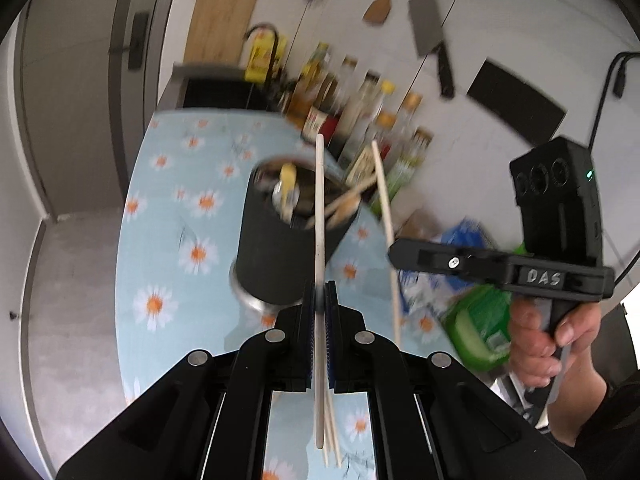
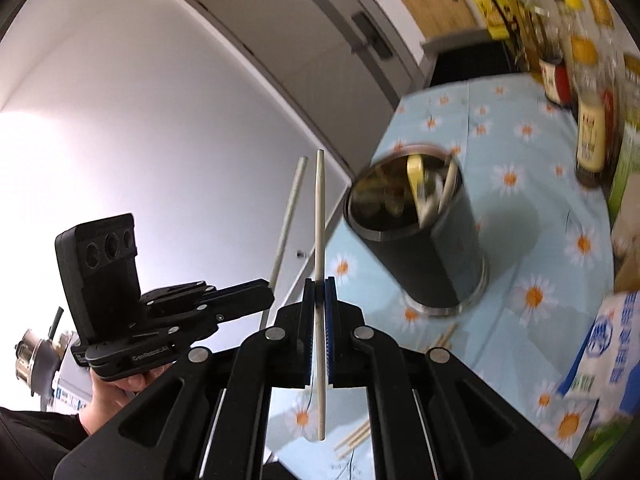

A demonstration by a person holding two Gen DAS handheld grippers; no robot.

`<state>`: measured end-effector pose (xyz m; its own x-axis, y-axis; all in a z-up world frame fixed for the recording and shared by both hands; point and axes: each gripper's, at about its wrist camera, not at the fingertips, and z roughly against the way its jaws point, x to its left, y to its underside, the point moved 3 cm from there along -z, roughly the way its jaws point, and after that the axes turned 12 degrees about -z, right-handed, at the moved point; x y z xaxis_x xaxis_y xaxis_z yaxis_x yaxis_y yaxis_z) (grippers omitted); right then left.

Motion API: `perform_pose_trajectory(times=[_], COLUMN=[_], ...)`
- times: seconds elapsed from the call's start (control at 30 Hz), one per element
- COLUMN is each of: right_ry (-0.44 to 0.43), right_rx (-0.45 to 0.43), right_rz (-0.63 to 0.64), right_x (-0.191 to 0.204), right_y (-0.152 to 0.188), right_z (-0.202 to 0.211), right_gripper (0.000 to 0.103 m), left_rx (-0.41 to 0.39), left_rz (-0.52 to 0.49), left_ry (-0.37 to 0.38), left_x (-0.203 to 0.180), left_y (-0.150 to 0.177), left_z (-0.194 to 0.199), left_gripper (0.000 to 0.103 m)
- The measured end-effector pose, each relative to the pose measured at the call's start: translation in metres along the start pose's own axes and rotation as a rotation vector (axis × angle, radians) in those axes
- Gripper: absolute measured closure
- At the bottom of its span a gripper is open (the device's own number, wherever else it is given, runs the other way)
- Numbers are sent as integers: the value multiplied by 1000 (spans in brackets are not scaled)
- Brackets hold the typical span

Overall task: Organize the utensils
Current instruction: 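Lift both held chopsticks and carry them above the black holder cup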

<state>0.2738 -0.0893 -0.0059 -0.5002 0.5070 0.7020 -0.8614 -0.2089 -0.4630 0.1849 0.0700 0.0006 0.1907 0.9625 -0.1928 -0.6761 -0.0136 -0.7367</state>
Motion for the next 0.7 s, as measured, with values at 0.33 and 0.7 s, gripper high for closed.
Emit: perform_pose_trajectory(times=[0.33,0.7], right_ry=[-39,18], right_rx=[-231,-369], right_rz=[18,106], right_x=[9,27], right_y=[-52,-84], right_z=[27,27], right_gripper=[97,97], left_rx=[-216,-440], left_rz=[-3,-19], left_ry=[45,46], left_x=[8,24], left_y=[-50,-81], left_z=[-7,-6], left_gripper=[99,99])
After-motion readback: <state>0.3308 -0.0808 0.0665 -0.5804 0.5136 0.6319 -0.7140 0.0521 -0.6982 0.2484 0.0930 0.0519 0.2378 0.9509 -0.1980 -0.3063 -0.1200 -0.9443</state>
